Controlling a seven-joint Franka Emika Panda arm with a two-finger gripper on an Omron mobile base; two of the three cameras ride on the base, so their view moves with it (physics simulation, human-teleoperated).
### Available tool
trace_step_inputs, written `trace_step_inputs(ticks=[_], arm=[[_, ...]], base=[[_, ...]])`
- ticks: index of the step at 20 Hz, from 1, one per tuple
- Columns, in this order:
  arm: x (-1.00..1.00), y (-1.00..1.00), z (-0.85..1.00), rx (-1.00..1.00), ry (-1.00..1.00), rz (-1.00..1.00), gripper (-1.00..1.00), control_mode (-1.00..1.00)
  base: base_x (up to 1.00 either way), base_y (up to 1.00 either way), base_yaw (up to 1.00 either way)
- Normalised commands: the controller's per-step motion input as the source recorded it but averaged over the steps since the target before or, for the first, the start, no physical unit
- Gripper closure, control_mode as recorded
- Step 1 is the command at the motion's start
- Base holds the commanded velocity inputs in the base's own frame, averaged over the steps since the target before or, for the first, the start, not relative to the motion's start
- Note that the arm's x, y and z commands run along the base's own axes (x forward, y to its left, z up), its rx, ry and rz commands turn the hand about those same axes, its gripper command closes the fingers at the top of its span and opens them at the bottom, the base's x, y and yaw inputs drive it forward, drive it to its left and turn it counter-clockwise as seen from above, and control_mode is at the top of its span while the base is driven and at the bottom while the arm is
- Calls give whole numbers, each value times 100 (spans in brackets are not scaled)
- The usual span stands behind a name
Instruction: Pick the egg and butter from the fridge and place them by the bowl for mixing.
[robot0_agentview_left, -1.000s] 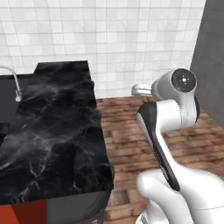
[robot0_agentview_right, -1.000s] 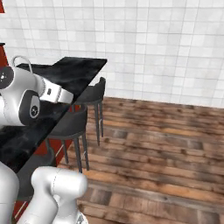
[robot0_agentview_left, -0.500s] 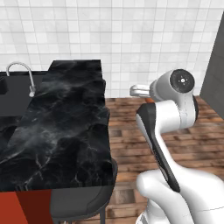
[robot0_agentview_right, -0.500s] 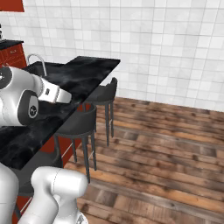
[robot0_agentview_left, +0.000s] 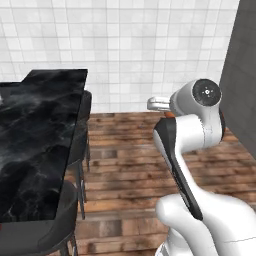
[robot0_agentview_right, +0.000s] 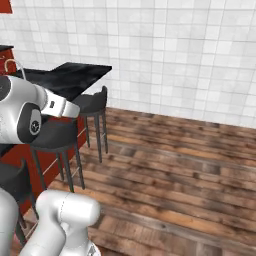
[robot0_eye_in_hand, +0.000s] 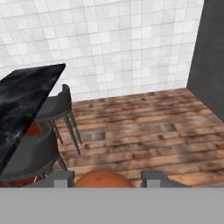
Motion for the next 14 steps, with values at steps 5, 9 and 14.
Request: trace_step_inputs(ticks=[5,9,14], arm=[[0,0,0,0,0,0,100,100],[0,0,0,0,0,0,100,100],[0,0,0,0,0,0,100,100]], base=[[100,-98,11],[100,-83,12],[100,-68,10]])
